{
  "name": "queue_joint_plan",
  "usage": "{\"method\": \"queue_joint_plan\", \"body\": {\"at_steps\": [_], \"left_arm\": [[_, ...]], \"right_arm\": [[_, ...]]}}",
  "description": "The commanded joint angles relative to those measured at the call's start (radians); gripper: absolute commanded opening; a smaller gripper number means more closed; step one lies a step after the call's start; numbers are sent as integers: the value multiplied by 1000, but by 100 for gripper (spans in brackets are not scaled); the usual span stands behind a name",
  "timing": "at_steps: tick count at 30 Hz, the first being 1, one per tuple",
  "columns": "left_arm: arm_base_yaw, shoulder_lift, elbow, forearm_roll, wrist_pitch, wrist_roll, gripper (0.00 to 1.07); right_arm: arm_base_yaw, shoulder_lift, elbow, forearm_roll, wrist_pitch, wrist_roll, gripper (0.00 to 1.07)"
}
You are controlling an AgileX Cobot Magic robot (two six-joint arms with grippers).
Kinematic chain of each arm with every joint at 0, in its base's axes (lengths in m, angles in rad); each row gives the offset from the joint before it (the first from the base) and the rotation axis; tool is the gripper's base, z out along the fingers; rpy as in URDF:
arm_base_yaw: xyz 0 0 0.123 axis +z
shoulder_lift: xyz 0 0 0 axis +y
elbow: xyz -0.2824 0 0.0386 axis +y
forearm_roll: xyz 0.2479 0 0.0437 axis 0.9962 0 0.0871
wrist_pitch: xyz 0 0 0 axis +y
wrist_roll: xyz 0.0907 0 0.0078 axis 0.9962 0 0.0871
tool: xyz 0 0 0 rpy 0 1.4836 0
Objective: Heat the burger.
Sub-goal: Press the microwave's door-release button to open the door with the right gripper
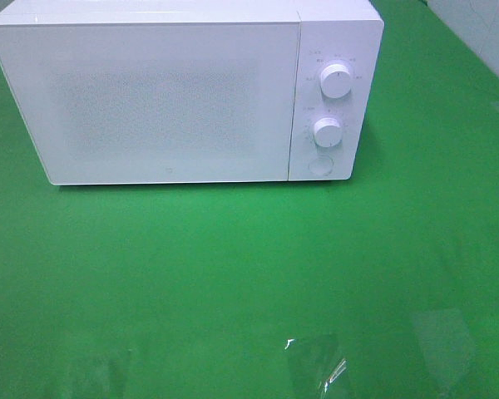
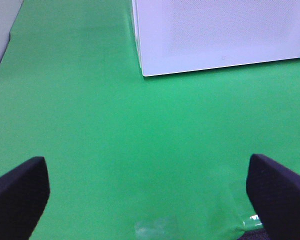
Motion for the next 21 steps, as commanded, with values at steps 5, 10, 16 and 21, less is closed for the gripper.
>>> {"method": "queue_joint_plan", "body": {"at_steps": [5, 10, 16, 21], "left_arm": [[2, -16, 0, -4, -6, -3, 100], [2, -16, 0, -4, -6, -3, 100], [2, -16, 0, -4, -6, -3, 100], [2, -16, 0, -4, -6, -3, 100]], "right_arm": [[-2, 161, 15, -1, -210, -8, 76], [-2, 310, 15, -1, -377, -8, 76], [-2, 459, 15, -1, -539, -9, 76], [-2, 546, 15, -1, -660, -9, 76]]}}
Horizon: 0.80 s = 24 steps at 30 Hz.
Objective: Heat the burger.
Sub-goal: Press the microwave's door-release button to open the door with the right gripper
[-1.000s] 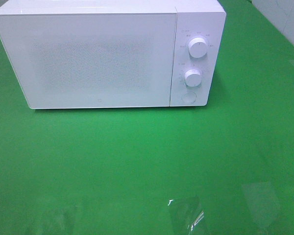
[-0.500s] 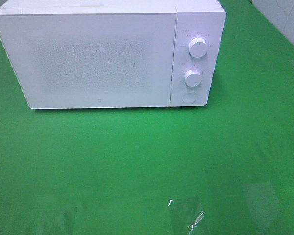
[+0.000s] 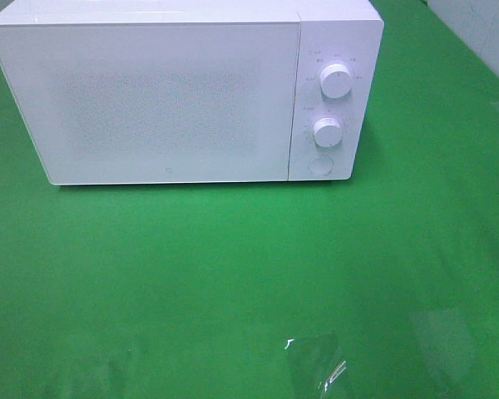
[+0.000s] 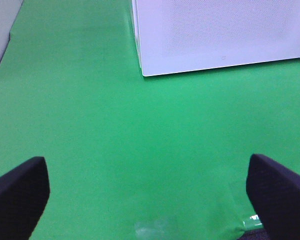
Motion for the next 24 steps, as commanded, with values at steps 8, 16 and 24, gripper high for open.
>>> {"method": "queue_joint_plan", "body": {"at_steps": [8, 16, 24], "left_arm": [[2, -16, 0, -4, -6, -3, 100], [2, -16, 0, -4, -6, -3, 100], [2, -16, 0, -4, -6, -3, 100]], "right_arm": [[-2, 225, 1, 1, -268, -8, 76], [1, 350, 123, 102, -572, -101, 76], [173, 422, 202, 362, -744, -272, 76]]}}
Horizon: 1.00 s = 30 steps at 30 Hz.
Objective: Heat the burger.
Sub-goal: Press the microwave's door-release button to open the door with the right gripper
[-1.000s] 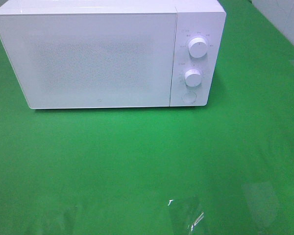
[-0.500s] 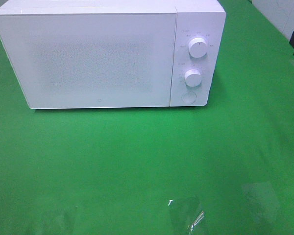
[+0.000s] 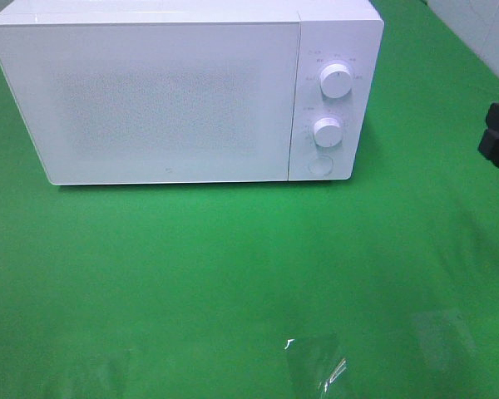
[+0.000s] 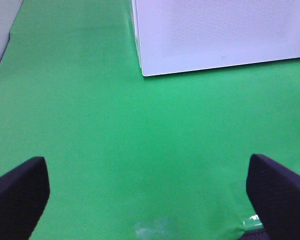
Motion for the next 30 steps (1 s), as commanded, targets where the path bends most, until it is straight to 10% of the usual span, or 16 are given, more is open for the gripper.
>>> {"method": "queue_joint_plan", "body": {"at_steps": [1, 13, 30], "left_arm": [[2, -16, 0, -4, -6, -3, 100], [2, -16, 0, -4, -6, -3, 100], [2, -16, 0, -4, -6, -3, 100]], "right_arm": [[111, 27, 15, 145, -82, -110, 76], [488, 201, 18, 442, -318, -201, 76], [735, 382, -81, 613, -356, -129, 75]]}}
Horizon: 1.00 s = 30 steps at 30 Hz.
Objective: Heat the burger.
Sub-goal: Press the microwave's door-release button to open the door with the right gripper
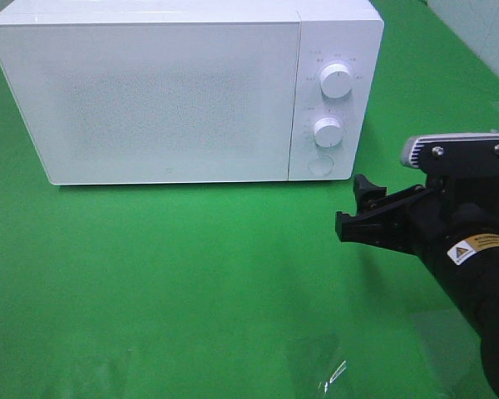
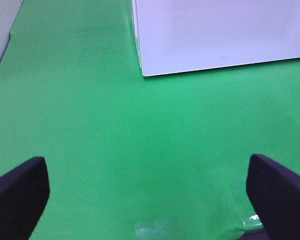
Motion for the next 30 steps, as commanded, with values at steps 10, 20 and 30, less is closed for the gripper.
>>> {"method": "queue_joint_plan", "body": {"at_steps": [10, 20, 30], "left_arm": [[2, -16, 0, -4, -6, -3, 100], [2, -16, 0, -4, -6, -3, 100], [2, -16, 0, -4, -6, -3, 100]], "right_arm": [[19, 53, -114, 7, 10, 15, 74], [19, 53, -115, 7, 34, 326, 63], [19, 53, -115, 5, 62, 1001, 28]]}}
